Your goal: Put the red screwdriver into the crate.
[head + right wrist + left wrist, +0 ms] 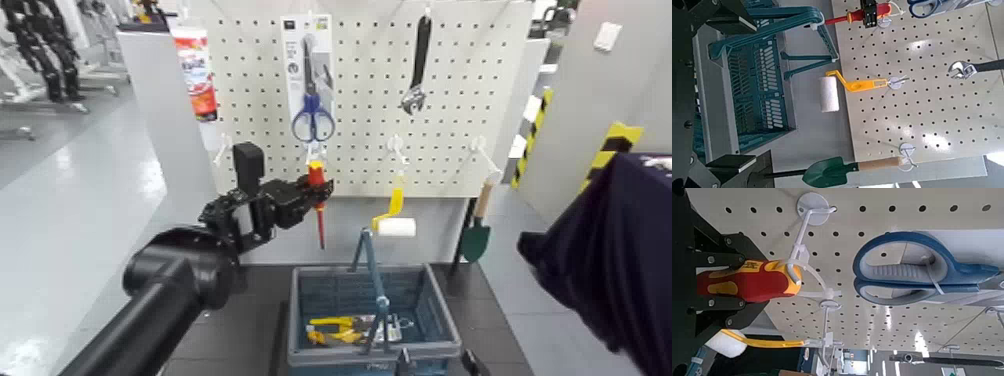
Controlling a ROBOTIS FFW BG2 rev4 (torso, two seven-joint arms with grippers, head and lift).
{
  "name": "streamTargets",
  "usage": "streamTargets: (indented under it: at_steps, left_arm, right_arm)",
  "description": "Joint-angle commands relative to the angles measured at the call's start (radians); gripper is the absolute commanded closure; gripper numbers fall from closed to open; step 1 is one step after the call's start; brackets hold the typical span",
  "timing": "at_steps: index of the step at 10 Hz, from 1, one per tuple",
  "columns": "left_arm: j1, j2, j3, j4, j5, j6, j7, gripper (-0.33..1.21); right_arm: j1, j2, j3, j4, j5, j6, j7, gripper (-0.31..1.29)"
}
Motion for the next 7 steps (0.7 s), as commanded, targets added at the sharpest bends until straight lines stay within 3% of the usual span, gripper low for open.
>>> streamTargets:
  at_steps: [1,7]
  left_arm:
    - [0.072,0.017,0.044,-0.172,-0.019,0.104,0.0,1.19]
    - [0.215,0.051,0.103,-0.512,0.003,0.324,0.026,1.19]
  right_arm:
    - [0.0,0.0,0.0,0.0,0.0,0.006,0.0,0.14]
    - [0.003,0.002,-0.003,-0.002,0.002,0.011,0.0,0.14]
